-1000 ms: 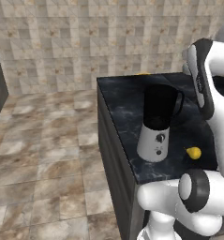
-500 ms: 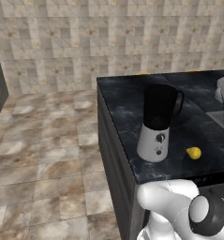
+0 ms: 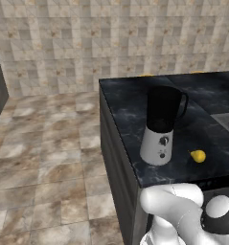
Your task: Open the blender lid, put the pear in the blender, close the lid, and start the blender.
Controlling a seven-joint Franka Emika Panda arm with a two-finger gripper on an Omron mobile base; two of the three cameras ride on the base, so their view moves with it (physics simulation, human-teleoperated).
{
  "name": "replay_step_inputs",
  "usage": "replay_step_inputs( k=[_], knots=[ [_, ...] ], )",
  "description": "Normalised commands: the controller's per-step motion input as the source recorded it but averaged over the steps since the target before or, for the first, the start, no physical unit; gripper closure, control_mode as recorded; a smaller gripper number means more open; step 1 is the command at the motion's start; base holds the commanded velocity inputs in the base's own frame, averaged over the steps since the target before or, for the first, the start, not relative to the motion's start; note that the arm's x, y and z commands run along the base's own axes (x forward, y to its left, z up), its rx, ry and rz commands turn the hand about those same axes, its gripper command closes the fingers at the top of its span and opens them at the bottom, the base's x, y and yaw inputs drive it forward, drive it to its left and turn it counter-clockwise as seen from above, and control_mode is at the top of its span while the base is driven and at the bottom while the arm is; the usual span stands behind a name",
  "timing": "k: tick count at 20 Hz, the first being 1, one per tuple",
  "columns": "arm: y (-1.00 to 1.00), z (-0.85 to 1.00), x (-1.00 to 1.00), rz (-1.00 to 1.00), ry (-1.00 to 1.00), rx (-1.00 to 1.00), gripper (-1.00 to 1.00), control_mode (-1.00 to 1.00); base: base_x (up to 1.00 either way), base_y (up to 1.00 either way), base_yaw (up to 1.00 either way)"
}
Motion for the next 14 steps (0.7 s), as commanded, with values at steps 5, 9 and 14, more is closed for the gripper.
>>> replay_step_inputs(
  k=[5,9,14],
  knots=[
    [-0.71,-0.78,0.37,0.00,0.12,0.00,1.00,-1.00,0.00,0.00,0.00],
    [-0.49,-0.89,0.46,0.00,0.19,0.00,1.00,-1.00,0.00,0.00,0.00],
    [-0.27,-0.69,0.28,0.01,0.13,0.00,1.00,-1.00,0.00,0.00,0.00]
  ],
)
